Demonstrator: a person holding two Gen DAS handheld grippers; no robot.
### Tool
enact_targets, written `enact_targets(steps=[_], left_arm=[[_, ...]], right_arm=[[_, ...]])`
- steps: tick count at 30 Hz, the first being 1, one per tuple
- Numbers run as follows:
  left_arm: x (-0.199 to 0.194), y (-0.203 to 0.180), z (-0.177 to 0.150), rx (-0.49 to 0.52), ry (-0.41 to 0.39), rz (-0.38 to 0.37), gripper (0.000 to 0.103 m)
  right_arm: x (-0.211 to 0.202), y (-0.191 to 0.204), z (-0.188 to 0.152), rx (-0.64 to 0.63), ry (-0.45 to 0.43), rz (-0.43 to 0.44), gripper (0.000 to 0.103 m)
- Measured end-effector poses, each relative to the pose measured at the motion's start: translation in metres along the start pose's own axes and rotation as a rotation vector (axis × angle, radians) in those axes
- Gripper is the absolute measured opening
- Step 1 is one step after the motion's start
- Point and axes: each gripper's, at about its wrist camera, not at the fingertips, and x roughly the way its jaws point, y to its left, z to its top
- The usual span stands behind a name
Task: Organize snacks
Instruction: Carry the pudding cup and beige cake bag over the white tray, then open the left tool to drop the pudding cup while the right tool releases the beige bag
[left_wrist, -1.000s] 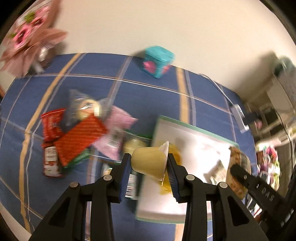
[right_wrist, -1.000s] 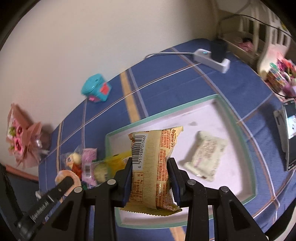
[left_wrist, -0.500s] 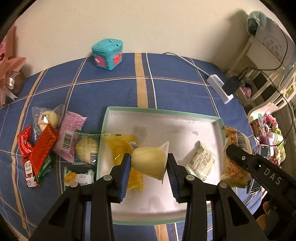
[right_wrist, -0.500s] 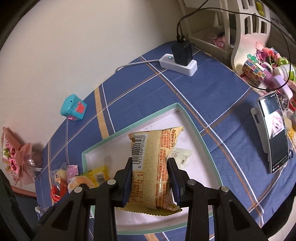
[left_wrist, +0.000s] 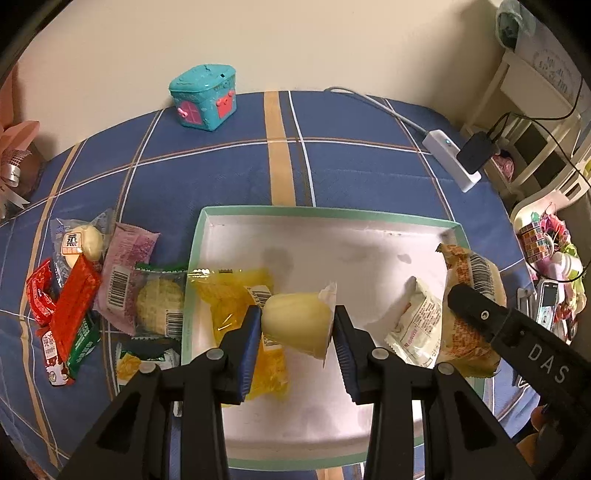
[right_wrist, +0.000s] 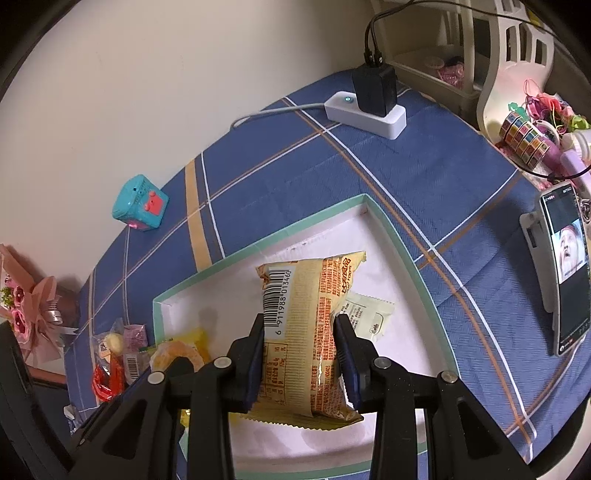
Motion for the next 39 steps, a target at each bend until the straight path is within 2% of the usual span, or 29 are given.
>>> enact_targets(steps=[15,18,21,23,25,27,35,39], left_arm=[[-0.007,0.002,0.001,-0.008,-0.003,-0.008,0.041],[-0.011,0.005,0.002,-0.021,0.000,-0.008,0.046],[-0.014,0.010,0.004,-0.035,-0.001,-0.005,0.049],[-0.015,0.015,0.004,-0.053,0.001,0.002,0.053],[-0.015,0.022,0.005,-0.080,0.002,0.025,0.069],[-0.014,0.030,0.005,-0.105,0.000,0.063,0.076],[-0.008,0.056,0.008,-0.194,0.002,0.146,0.091],[-0.007,0.065,0.007,-0.215,-0.014,0.199,0.101]], right_arm=[[-0.001,0.004,-0.001,-0.012,0.018,-0.012,0.039],[-0.004,0.007,-0.001,-0.024,0.017,-0.021,0.040],[-0.007,0.011,-0.002,-0.037,0.017,-0.029,0.054],[-0.008,0.012,-0.003,-0.040,0.014,-0.034,0.068],[-0.007,0.013,-0.002,-0.048,0.015,-0.046,0.072],[-0.004,0.013,-0.003,-0.052,0.021,-0.057,0.078],[0.001,0.013,-0.004,-0.068,0.027,-0.082,0.102],[0.003,0.015,-0.005,-0.077,0.028,-0.096,0.103]])
